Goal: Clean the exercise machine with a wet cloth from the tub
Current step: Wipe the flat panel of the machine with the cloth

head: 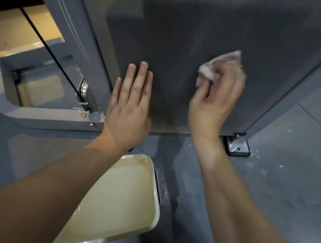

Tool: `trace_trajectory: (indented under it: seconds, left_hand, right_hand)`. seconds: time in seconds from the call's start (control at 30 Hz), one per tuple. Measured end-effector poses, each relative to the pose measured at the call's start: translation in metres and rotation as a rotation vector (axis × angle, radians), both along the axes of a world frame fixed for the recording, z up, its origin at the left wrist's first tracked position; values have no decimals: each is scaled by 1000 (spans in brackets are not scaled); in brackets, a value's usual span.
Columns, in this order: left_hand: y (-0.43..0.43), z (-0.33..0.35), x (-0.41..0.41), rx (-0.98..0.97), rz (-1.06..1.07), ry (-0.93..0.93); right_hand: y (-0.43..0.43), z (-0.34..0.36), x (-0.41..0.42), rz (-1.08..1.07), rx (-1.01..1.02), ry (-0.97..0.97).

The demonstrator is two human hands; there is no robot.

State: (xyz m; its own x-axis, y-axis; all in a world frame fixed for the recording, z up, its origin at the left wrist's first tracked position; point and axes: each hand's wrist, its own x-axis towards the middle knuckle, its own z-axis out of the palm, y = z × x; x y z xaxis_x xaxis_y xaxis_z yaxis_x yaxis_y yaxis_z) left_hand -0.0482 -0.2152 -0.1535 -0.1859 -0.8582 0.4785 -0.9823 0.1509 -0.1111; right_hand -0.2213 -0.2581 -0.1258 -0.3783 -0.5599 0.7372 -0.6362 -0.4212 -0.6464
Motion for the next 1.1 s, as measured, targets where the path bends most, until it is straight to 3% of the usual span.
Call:
trace_trajectory:
  seconds: [0.13,0.37,0.53,0.6,0.77,0.97,1.1]
  left_hand:
    - [-4,-3,2,-57,-11,-16]
    - [-2,18,1,-184,-109,77]
    - [-9,58,-5,-273,-163,177]
    - [-10,72,-10,-281,-153,197]
    - [-10,80,-10,-228,-160,193]
    - [-8,78,-6,-112,-129,122]
    - [-5,70,-8,-42,-95,114]
  right_hand:
    - [18,-42,24,277,164,354]
    - [-2,21,8,20,-46,186]
    - [-1,12,-4,240,5,758]
    - [-8,40,-20,262,-55,854]
    - [-16,96,-21,95,-161,607]
    - [-7,36,-23,267,23,924]
    - [-18,92,-17,142,-176,641]
